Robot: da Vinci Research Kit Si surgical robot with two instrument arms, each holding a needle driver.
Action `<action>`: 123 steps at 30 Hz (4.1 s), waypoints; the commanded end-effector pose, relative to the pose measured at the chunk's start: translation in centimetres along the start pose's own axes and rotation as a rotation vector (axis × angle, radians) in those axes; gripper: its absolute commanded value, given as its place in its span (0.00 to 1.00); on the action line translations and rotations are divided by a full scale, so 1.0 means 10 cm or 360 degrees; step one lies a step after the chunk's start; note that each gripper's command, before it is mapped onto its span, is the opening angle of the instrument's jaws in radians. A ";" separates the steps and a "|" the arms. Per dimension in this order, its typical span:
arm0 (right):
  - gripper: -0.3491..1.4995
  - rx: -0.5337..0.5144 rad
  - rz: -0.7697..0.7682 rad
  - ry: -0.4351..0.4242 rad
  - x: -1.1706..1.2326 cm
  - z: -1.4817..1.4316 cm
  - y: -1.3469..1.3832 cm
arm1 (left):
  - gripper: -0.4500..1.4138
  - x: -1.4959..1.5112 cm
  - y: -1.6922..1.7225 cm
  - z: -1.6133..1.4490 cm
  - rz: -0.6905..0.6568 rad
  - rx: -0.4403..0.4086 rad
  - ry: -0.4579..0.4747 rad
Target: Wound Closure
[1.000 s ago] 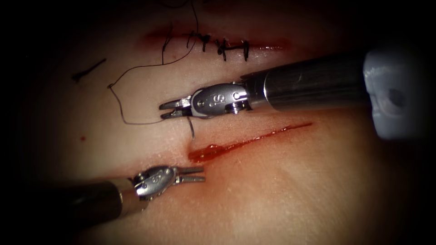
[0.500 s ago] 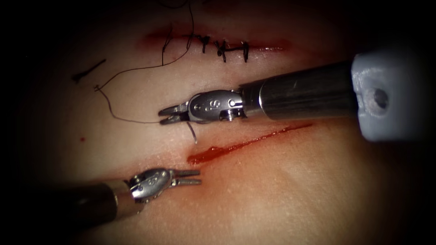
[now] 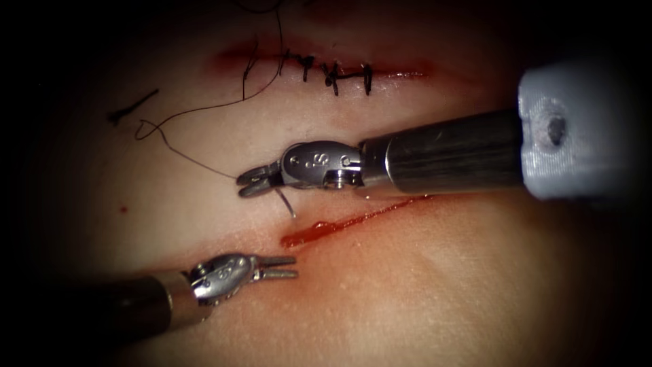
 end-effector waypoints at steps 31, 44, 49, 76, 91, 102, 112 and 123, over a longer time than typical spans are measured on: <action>0.00 0.0178 0.1120 -0.0076 -0.037 0.002 -0.022 | 0.32 -0.007 0.002 0.009 -0.0002 -0.0001 -0.0018; 0.66 0.0006 0.1145 0.0035 -0.030 -0.012 -0.032 | 0.32 -0.006 0.009 0.009 0.0042 0.0016 -0.0019; 0.90 -0.0127 0.1116 0.0042 -0.030 -0.028 -0.018 | 0.32 -0.006 0.013 0.008 0.0096 0.0051 -0.0019; 0.83 -0.0209 0.1007 0.0104 -0.048 -0.093 -0.031 | 0.52 0.005 0.025 0.029 0.0685 0.0439 0.0060; 0.82 -0.0251 0.0973 0.0095 -0.060 -0.100 -0.035 | 0.54 0.030 0.042 0.024 0.0950 0.0532 0.0200; 0.80 -0.0219 0.0946 0.0096 -0.065 -0.078 -0.040 | 0.50 0.029 0.028 0.025 0.0967 0.0548 0.0202; 0.80 -0.0212 0.0944 0.0097 -0.065 -0.072 -0.040 | 0.45 0.033 0.029 0.037 0.0984 0.0549 0.0201; 0.79 -0.0203 0.0941 0.0102 -0.066 -0.074 -0.042 | 0.32 0.036 0.025 0.033 0.0979 0.0548 0.0201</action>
